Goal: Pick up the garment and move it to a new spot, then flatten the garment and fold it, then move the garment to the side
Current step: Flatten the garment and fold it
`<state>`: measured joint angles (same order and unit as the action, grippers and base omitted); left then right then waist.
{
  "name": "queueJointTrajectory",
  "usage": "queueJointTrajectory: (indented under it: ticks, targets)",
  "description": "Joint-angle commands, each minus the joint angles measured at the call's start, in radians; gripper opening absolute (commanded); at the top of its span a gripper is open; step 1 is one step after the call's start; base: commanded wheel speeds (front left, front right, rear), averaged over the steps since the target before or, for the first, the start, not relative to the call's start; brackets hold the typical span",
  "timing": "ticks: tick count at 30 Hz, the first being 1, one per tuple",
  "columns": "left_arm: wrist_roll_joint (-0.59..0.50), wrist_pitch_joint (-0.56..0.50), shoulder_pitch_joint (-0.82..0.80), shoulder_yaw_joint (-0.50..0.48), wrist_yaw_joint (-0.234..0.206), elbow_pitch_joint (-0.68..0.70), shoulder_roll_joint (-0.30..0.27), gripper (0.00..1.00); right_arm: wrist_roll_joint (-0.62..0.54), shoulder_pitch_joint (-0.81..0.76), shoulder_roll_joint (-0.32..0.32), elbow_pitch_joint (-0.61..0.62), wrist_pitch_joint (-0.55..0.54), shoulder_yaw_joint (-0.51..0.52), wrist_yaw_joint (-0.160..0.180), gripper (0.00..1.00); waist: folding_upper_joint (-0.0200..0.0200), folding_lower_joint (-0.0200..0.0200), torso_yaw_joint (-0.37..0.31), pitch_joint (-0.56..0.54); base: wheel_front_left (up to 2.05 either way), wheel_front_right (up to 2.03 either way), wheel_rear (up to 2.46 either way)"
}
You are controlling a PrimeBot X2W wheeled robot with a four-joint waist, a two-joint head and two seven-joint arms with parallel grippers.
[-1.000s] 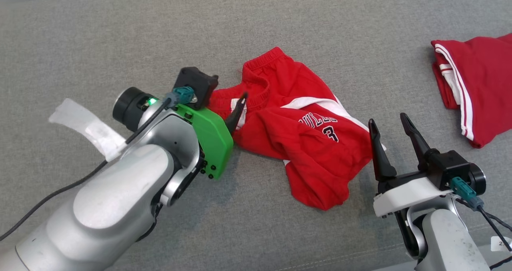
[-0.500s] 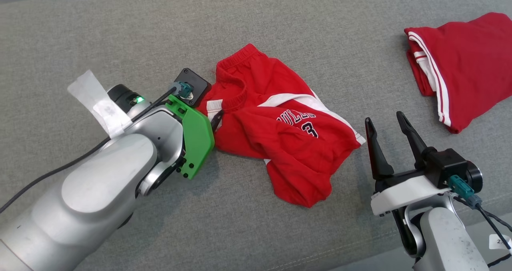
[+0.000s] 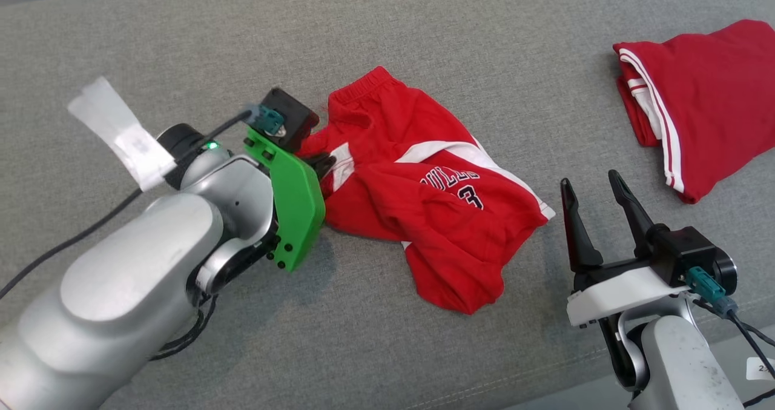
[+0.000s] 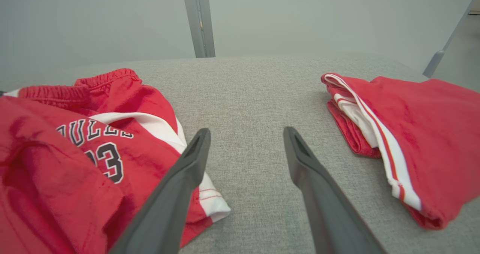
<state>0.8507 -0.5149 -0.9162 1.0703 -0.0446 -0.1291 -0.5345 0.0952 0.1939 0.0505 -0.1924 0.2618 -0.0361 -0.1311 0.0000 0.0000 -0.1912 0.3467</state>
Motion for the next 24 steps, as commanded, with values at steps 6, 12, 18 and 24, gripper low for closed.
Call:
queueJointTrajectory:
  ticks: [6,12,18,24]
  targets:
    - [0.175,-0.013,-0.046,-0.144,-0.036,0.112,0.016,0.0,0.025,0.001,0.001,-0.005,0.004,-0.011,0.001,1.0,0.0,0.0,0.01,-0.028,0.0,0.0,0.0]
    - [0.156,-0.082,-0.145,-0.168,-0.072,0.147,-0.001,0.0,0.049,0.003,0.001,-0.014,0.004,-0.021,0.001,1.0,0.0,0.0,0.003,-0.052,0.0,0.0,0.0]
    - [0.197,-0.118,-0.198,-0.214,-0.132,0.174,0.035,0.0,0.06,0.002,0.001,-0.018,0.004,-0.021,0.001,1.0,0.0,0.0,0.0,-0.067,0.0,0.0,0.0]
    - [0.218,-0.126,-0.215,-0.247,-0.204,0.204,0.065,0.0,0.075,0.013,0.001,-0.009,0.004,-0.013,0.001,1.0,0.0,0.0,0.004,-0.066,0.0,0.0,0.0]
